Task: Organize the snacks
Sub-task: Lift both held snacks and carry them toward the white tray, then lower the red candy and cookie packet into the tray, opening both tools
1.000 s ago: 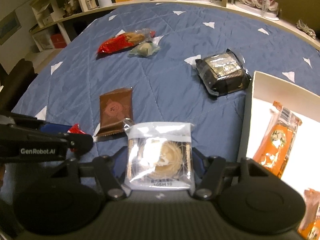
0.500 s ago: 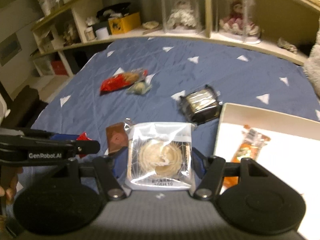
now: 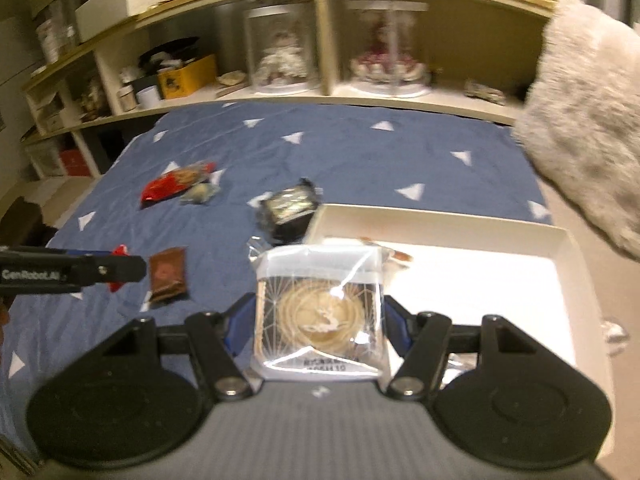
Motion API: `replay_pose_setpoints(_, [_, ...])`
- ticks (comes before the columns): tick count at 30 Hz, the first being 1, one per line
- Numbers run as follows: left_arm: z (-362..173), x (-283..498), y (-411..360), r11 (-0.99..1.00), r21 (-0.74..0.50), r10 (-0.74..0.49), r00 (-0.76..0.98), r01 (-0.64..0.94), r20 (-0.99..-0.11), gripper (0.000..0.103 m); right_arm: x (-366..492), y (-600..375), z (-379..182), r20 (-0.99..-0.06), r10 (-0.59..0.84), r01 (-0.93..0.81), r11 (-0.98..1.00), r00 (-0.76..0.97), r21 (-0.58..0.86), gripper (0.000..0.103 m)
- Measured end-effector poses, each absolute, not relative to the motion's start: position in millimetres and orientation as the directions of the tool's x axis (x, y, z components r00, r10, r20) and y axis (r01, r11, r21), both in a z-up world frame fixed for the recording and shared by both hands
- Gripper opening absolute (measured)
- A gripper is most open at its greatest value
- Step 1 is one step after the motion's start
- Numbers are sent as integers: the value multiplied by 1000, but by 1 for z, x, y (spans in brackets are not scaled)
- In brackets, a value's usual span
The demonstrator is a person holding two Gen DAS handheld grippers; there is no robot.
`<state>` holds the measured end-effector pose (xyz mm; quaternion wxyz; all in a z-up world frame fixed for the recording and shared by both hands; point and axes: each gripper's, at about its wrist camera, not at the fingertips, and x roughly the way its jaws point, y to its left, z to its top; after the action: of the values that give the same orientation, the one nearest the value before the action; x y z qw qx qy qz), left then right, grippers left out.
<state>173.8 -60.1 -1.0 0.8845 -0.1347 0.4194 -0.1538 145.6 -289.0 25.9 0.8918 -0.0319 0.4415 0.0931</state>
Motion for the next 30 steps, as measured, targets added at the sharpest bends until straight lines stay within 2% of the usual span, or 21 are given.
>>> replay_pose_setpoints(13, [4,162,-168,859,-435,-511,519,271,-686,39,108,-398,42,-789,25,-36,999,613,3,71])
replay_pose_setpoints(25, [-21,163,-266,780,-539,-625,357,317,-695,40,88,-478,21,-802,-36,99,995,596,29,71])
replay_pose_setpoints(30, [-37,167,-287,767,-579,-641,306,277,-704,40,85,-502,4,-817,-25,128,990,576,60,71])
